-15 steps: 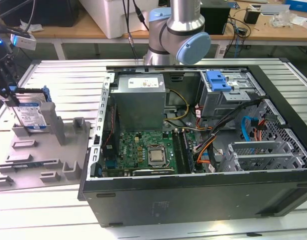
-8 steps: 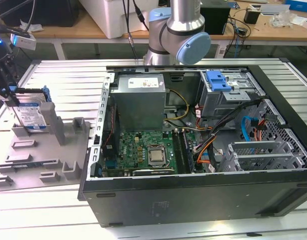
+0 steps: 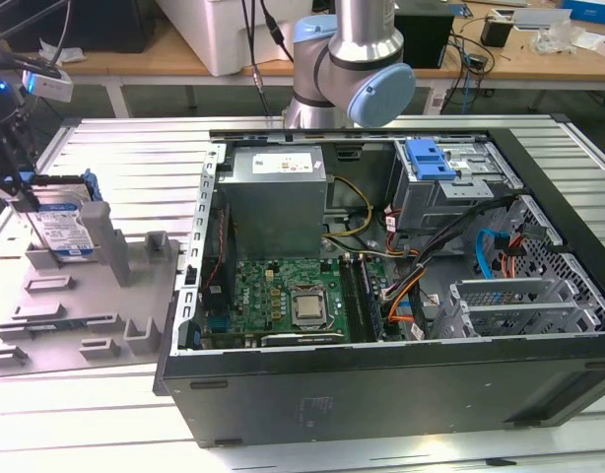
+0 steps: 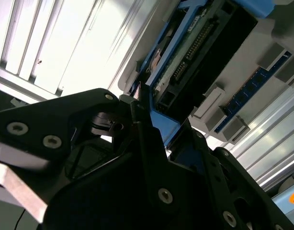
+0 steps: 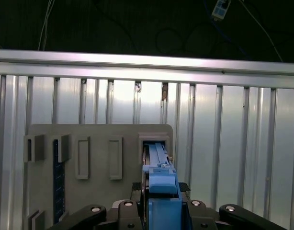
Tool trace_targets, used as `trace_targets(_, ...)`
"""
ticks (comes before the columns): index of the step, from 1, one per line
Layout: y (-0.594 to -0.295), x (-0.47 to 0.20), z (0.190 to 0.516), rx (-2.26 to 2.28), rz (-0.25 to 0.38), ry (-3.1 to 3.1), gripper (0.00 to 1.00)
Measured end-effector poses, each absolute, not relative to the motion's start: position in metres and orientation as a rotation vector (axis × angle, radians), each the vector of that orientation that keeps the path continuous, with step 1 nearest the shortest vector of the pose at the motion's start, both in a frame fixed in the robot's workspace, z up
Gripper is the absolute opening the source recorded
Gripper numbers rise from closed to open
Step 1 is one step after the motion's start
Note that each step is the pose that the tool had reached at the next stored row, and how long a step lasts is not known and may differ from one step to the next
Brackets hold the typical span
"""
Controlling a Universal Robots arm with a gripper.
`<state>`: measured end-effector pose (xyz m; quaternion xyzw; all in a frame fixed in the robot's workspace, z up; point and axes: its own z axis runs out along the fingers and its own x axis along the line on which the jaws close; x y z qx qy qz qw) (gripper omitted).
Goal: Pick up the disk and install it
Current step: 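Pick up the disk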
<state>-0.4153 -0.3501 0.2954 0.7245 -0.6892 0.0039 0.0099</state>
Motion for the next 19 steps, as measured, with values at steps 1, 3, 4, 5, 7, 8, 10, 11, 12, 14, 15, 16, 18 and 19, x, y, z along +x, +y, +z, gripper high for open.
trace_targets(1,-0.3501,-0.4153,0.2953,2.262,0.012,-2.151,0.44)
trace_targets(3,-0.3501,-0.4153,0.2953,2.262,0.012,-2.151,0.51)
trace_targets(4,-0.3501,-0.4154,0.2953,2.262,0.012,-2.151,0.51)
trace_targets(5,-0.3501,-0.4154,0.2953,2.262,0.012,-2.151,0.51)
trace_targets(7,-0.3501,-0.4154,0.2953,2.262,0.012,-2.151,0.51)
trace_targets(8,-0.35,-0.4154,0.2952,2.262,0.012,-2.151,0.51)
trace_targets(10,-0.3485,-0.4154,0.2952,2.262,0.012,-2.151,0.51)
trace_targets(11,-0.3479,-0.4154,0.2952,2.262,0.012,-2.151,0.51)
trace_targets(12,-0.3471,-0.4154,0.2952,2.262,0.012,-2.151,0.51)
trace_targets(14,-0.3461,-0.4164,0.2952,2.262,0.012,-2.151,0.51)
trace_targets(15,-0.3457,-0.4188,0.2951,2.262,0.012,-2.151,0.51)
trace_targets(16,-0.3455,-0.4202,0.295,2.262,0.012,-2.151,0.51)
trace_targets(18,-0.3452,-0.4217,0.2947,2.262,0.012,-2.151,0.51)
trace_targets(19,-0.3452,-0.4217,0.2947,2.262,0.012,-2.151,0.51)
